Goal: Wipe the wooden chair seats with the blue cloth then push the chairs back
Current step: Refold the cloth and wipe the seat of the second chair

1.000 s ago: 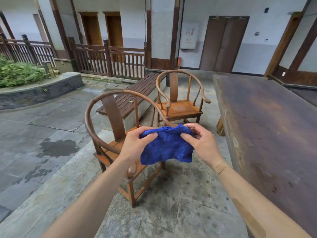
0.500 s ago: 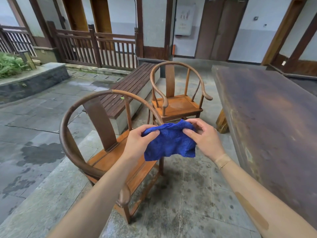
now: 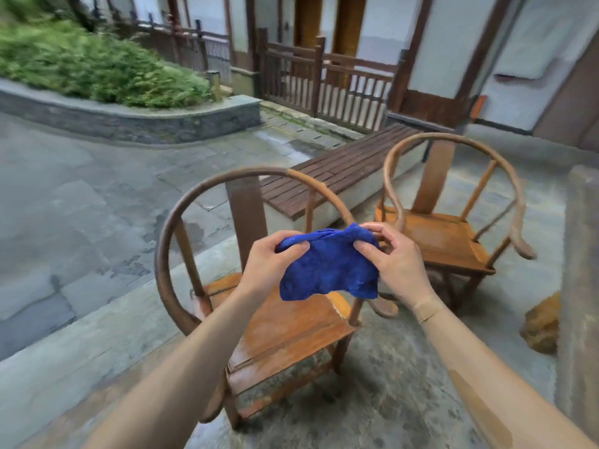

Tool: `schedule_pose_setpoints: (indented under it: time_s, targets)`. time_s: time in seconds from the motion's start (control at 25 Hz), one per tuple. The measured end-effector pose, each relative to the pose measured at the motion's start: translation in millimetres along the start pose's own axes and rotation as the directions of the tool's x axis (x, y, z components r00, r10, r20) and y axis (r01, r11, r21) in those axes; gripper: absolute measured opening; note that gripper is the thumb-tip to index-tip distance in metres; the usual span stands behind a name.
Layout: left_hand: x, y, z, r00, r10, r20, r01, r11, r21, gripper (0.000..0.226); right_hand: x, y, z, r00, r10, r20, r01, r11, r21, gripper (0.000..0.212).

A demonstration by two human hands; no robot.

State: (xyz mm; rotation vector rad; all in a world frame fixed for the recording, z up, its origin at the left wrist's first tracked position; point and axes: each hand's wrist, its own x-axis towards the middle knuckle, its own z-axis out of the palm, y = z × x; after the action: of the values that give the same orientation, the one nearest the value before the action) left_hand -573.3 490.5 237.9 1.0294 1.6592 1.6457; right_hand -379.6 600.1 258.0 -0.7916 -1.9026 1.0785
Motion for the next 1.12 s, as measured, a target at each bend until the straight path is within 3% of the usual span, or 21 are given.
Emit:
schedule_pose_setpoints:
  time_s: [0.28,0.48,0.64,0.76,0.96,1.12]
  targets:
    - [19.7,-25.2,-9.5,0.965,-0.059,-0.257,0.072,0.997,0.041,0.013,76.5,46.8,34.8,0.963,-0.03,0.266,0.014,0.998,0.062,0.028]
    - [21.0,-45.2,-44.0,0.901,-0.056,-0.43,0.086,0.995,0.049,0.014,104.6,57.8,93.6,0.907,-0.057,0.418,0.023,0.996,0.087,0.024]
    - [27.2,-73.2,-61.2,0.867,-0.076,-0.492,0.122,0.991,0.062,0.015,115.4,73.8,128.8,0.874,-0.056,0.484,0.024,0.997,0.071,0.024]
    - [34.5,-104.4,-65.5,0.851,-0.144,-0.505,0.171,0.985,0.008,0.016,119.9,104.7,149.6,0.862,0.029,0.506,-0.042,0.999,0.015,0.02]
    - [41.4,-206.9,-50.3,0.807,-0.259,-0.53,0.267,0.962,-0.063,0.02,108.7,204.2,193.5,0.821,0.178,0.543,-0.188,0.981,-0.038,0.026]
    - [22.0,-331.9,-25.1,0.695,-0.43,-0.577,0.411,0.895,-0.172,0.023,64.6,318.2,231.8,0.747,0.321,0.582,-0.301,0.944,-0.134,0.028]
